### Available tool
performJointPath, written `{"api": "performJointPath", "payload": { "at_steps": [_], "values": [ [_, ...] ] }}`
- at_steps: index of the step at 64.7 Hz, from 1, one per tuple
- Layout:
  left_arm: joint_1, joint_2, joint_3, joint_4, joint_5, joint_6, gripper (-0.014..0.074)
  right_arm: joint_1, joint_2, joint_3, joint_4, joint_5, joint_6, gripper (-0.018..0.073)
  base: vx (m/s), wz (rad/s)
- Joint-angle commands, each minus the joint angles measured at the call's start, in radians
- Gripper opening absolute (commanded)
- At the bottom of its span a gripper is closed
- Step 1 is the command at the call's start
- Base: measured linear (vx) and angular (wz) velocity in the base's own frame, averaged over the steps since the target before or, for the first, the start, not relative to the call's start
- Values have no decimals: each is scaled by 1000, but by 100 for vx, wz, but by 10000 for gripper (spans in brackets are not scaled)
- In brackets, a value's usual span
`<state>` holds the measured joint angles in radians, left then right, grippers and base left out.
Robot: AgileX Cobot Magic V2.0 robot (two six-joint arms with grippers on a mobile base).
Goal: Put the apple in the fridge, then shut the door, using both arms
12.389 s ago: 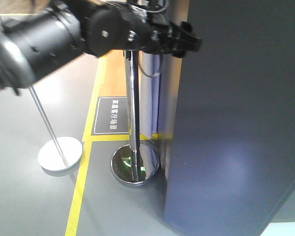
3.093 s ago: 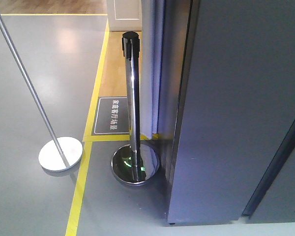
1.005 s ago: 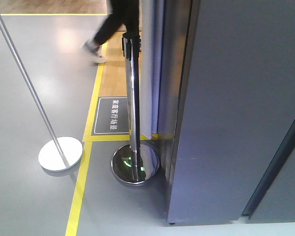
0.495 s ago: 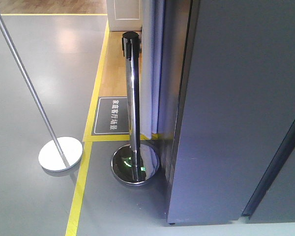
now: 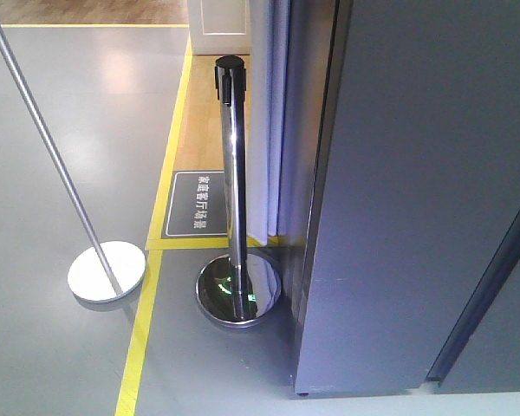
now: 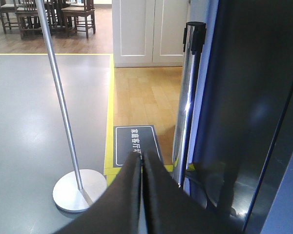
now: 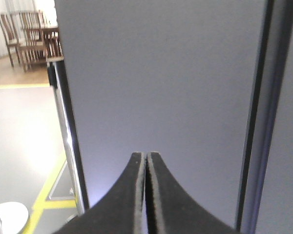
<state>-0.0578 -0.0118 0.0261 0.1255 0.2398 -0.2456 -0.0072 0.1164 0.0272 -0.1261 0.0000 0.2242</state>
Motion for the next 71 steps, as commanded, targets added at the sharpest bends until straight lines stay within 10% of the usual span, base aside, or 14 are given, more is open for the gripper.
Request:
{"api": "performJointPath", "payload": {
  "at_steps": [1,71],
  "values": [
    [1,-14,20,-5,-69,2,-6,0,-38,11,24,-12,-29,-4,0,0],
    [1,-14,20,-5,-68,2,-6,2,-138,10,31,126,-96,-4,0,0]
  ]
}}
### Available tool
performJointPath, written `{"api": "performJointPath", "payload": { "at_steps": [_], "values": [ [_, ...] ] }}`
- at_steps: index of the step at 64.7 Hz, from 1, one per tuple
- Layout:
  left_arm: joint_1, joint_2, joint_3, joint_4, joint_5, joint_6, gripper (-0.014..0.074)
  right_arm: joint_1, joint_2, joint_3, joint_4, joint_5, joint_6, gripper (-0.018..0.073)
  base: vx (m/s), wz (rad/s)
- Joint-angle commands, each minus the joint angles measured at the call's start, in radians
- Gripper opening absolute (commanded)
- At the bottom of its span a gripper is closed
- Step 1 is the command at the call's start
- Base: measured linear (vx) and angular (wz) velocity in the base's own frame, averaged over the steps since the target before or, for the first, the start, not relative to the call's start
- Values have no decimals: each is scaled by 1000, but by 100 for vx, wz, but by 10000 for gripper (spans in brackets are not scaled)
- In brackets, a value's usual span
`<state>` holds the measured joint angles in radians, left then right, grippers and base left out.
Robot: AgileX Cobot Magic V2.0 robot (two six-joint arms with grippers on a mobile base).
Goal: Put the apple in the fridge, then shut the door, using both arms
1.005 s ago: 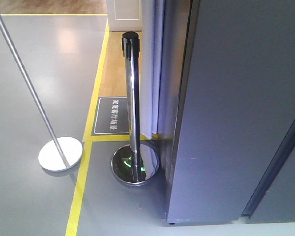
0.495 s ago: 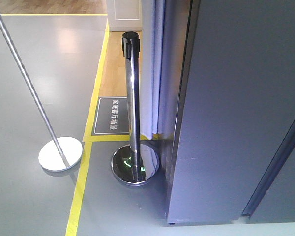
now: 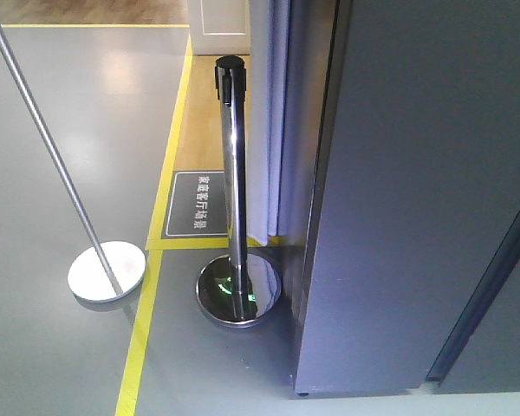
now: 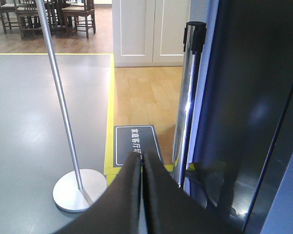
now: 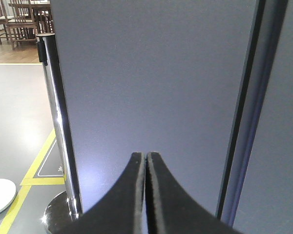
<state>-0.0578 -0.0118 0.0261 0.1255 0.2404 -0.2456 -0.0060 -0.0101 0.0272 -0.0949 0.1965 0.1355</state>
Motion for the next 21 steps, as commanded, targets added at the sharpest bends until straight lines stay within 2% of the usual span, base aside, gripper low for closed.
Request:
{"api": "performJointPath", "payload": {
  "at_steps": [1,21],
  "values": [
    [1,-14,20,-5,-69,2,-6,1,-12,10,0,-70,-7,-4,0,0],
    [1,-14,20,-5,-69,2,-6,1,-12,10,0,-70,-7,-4,0,0]
  ]
}}
